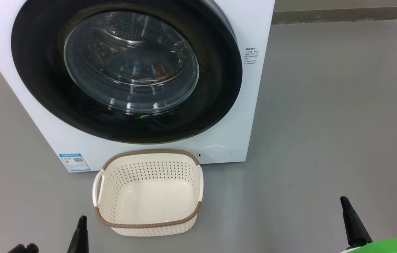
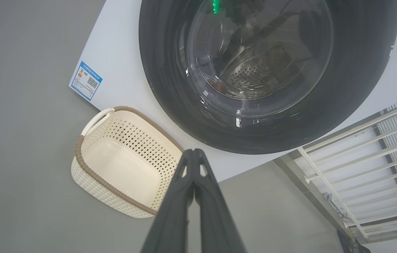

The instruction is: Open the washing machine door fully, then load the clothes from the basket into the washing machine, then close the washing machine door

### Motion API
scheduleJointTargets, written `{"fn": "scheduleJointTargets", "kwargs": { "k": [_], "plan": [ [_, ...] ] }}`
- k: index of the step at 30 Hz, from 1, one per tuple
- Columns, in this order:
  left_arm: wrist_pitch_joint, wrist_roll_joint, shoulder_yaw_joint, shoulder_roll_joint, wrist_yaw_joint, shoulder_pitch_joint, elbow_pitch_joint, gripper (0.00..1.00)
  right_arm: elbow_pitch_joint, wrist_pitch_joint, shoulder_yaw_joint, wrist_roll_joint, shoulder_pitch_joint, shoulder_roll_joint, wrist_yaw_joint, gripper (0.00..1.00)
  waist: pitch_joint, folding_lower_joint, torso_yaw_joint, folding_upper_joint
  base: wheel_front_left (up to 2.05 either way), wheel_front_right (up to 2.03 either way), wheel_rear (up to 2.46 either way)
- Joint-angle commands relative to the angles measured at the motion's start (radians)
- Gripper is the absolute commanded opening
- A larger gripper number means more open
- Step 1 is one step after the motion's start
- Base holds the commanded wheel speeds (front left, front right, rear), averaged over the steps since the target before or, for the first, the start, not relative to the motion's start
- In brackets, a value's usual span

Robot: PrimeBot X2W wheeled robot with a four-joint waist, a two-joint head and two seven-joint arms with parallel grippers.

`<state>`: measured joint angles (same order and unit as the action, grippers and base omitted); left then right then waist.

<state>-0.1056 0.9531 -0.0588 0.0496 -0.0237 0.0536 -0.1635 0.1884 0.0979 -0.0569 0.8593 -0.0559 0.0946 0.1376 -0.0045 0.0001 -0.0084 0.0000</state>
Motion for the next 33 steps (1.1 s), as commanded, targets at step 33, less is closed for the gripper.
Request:
{"fn": "scheduleJointTargets", "kwargs": {
  "k": [33],
  "plan": [
    [0.098, 0.365, 0.080, 0.023, -0.060, -0.104, -0.033, 0.00, 0.018, -0.100, -0.015, 0.410, 0.108, -0.011, -0.005, 0.00, 0.004, -0.0001, 0.004, 0.0000, 0.00, 0.00, 0.00]
  ]
}}
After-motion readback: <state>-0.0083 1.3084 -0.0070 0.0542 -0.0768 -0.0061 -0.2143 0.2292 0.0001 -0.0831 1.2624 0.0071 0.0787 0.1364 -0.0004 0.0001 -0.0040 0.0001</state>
